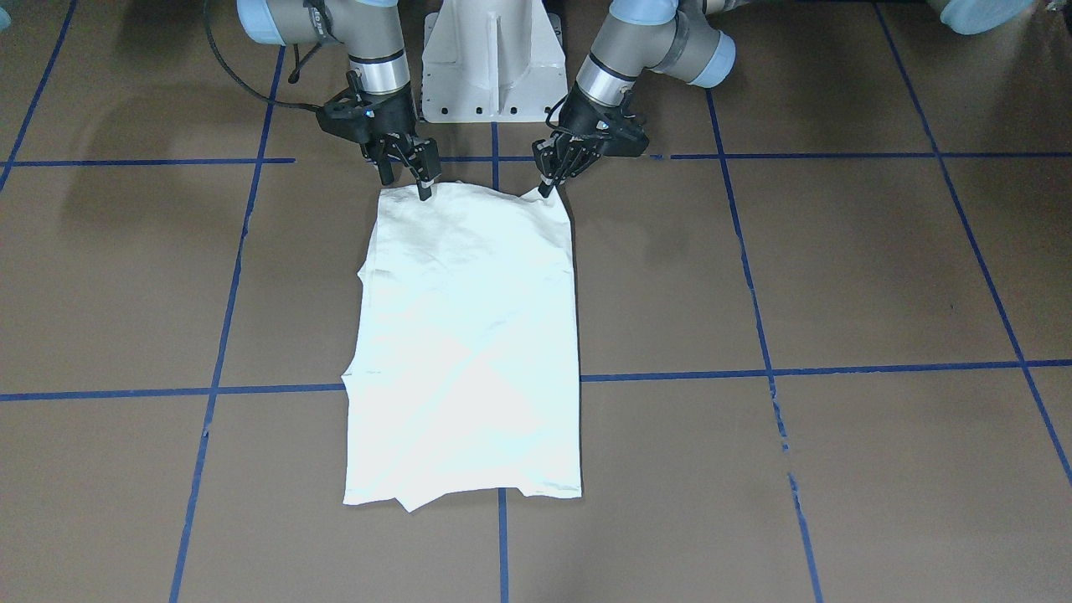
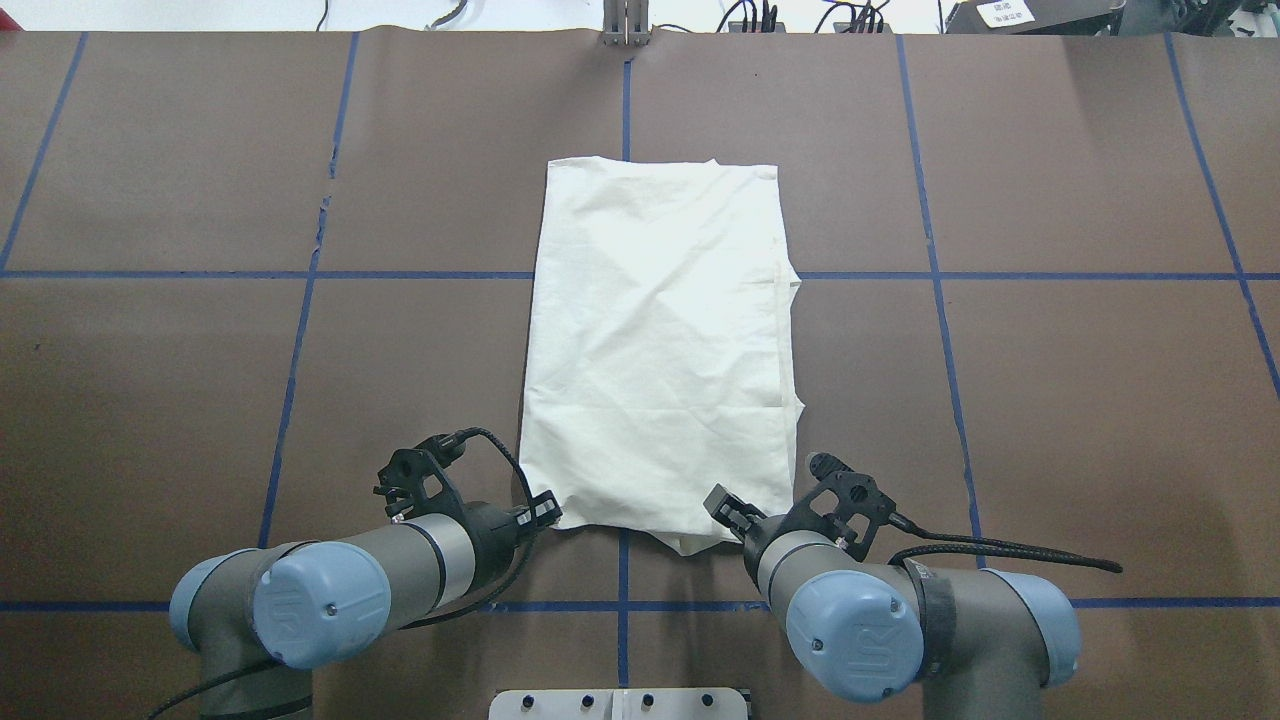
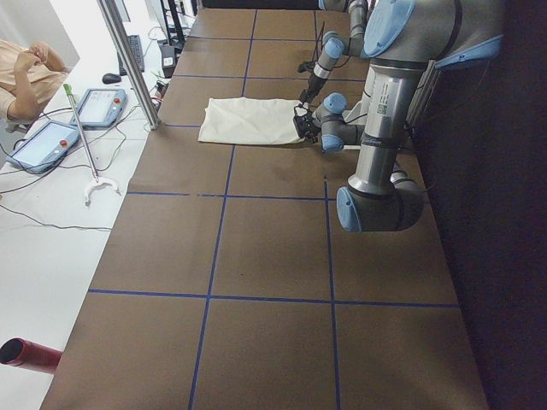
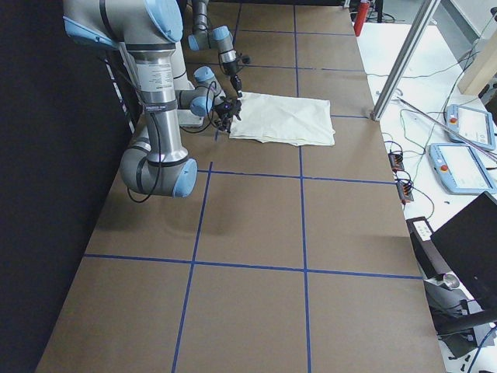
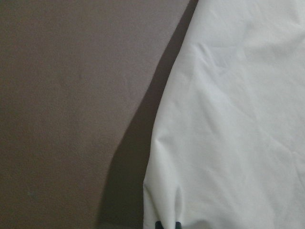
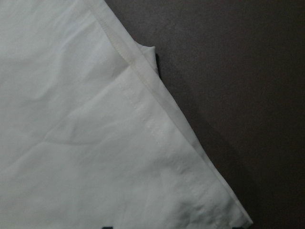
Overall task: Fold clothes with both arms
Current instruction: 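Lower both grippers onto the near corners and close on the fabric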
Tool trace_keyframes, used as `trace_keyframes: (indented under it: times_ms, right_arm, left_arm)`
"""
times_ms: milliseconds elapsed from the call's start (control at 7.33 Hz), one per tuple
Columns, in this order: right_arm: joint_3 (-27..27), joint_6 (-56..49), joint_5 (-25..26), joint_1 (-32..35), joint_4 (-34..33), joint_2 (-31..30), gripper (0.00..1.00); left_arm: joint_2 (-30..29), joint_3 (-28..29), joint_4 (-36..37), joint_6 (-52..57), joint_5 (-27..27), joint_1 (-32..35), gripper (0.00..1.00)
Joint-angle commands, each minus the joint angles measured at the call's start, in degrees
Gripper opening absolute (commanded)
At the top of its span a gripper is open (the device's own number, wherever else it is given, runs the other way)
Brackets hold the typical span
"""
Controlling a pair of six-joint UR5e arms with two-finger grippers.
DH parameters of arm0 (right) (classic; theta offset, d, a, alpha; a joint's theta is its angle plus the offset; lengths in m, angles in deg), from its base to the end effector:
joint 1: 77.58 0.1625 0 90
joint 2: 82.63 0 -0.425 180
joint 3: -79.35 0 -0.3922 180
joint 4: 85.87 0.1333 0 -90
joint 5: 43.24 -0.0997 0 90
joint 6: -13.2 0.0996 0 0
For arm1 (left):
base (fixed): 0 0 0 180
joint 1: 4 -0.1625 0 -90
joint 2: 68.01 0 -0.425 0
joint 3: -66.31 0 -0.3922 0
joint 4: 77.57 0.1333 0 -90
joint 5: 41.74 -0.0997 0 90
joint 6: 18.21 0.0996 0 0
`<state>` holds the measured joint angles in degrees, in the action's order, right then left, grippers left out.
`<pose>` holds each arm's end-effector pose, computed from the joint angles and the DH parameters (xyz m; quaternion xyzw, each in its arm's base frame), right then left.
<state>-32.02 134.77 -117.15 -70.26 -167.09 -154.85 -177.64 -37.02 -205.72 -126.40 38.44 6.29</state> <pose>-0.5466 -0.2324 0.3097 0.0406 -0.4201 0.3548 0.8343 0.5605 -0.2545 0.2869 0.0296 0.5828 -0.2476 0.7734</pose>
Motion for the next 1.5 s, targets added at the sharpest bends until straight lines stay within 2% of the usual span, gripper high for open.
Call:
trace_keyframes:
  times_ms: [0,819,955,1092,1228,1364]
  right_arm:
    - [0.4,0.0,0.1,0.0,-0.4,0.2,0.87]
    - [2.6,0.5,0.8,0.1,-0.5,2.5,0.81]
    - [2.6,0.5,0.8,0.3,-0.5,2.6,0.73]
    - [2.6,1.6,0.9,0.8,-0.5,2.8,0.55]
    - [2.6,1.8,0.8,1.1,-0.5,3.7,0.32]
    - [2.6,2.8,0.9,1.1,-0.5,3.9,0.24]
  left_arm:
    - [-0.1,0.0,-0.1,0.0,0.0,0.0,0.00]
    - [0.0,0.0,-0.1,0.0,0.1,0.0,0.00]
    - [-0.1,0.0,-0.1,-0.1,0.1,0.0,0.00]
    - [-0.1,-0.1,-0.1,-0.1,0.1,-0.1,0.00]
    - [-0.3,0.0,-0.1,0.0,0.0,-0.1,0.00]
    - [-0.4,-0.1,-0.1,0.0,0.0,-0.1,0.00]
